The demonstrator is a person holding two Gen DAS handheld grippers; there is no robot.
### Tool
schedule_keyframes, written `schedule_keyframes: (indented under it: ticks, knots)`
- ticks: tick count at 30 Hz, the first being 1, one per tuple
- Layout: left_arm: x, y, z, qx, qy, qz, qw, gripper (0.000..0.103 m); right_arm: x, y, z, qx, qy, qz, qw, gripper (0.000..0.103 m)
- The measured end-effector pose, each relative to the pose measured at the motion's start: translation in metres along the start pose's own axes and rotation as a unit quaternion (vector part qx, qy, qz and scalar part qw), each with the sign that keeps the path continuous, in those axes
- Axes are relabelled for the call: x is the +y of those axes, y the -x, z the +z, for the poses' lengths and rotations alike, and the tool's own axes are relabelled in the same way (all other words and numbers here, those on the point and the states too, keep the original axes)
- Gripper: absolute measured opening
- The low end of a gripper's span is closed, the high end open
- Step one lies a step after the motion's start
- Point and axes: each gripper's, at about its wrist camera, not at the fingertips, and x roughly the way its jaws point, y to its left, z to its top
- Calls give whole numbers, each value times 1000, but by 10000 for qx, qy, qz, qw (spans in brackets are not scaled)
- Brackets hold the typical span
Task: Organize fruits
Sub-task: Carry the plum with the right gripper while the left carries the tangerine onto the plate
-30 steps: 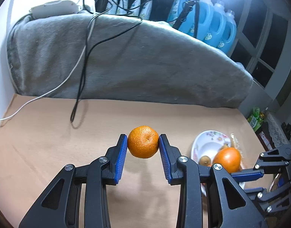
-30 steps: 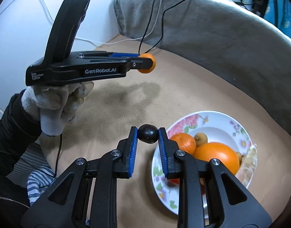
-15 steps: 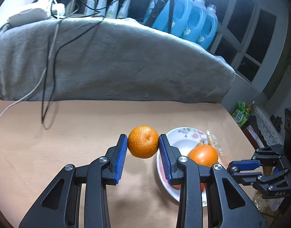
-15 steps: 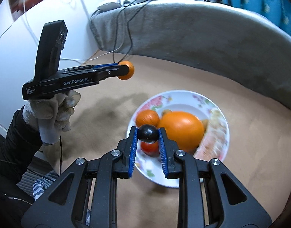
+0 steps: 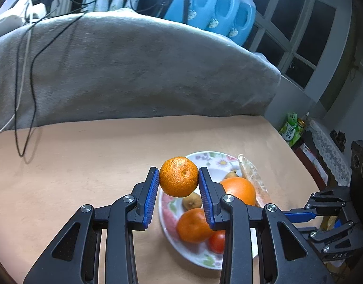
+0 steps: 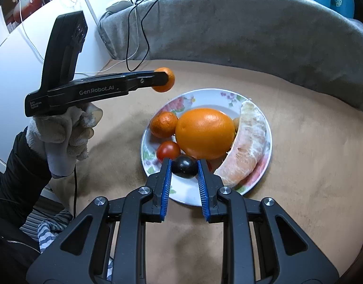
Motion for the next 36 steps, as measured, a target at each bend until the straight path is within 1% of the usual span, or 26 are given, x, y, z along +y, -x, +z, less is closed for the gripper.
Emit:
schedule_keyframes:
  ticks: [4, 7, 17, 32, 34, 35, 36]
  knots:
    - [-7, -5, 1, 72, -88, -36, 9999, 33, 0, 0, -3, 5, -21, -87, 10000, 23]
    - [-9, -8, 1, 117, -116, -46, 9999, 33, 2, -2, -3, 8, 32, -231, 9997, 23]
    - [-15, -14, 1, 232, -154, -115, 9995, 33, 5, -7, -3, 23, 89, -343, 9994, 23]
    - [-18, -16, 2, 293, -232, -177, 9991, 33, 11, -7, -2, -48, 165, -504, 9986, 24]
    - [-18, -16, 2, 297, -225, -179, 9991, 33, 10, -7, -1, -55, 152, -517, 9985, 26]
    - [-18, -16, 2, 298, -226, -178, 9991, 33, 10, -7, -1, -63, 150, -526, 9985, 30]
    - [-18, -16, 2, 298, -231, -182, 9991, 34, 10, -6, -1, -83, 153, -538, 9984, 42]
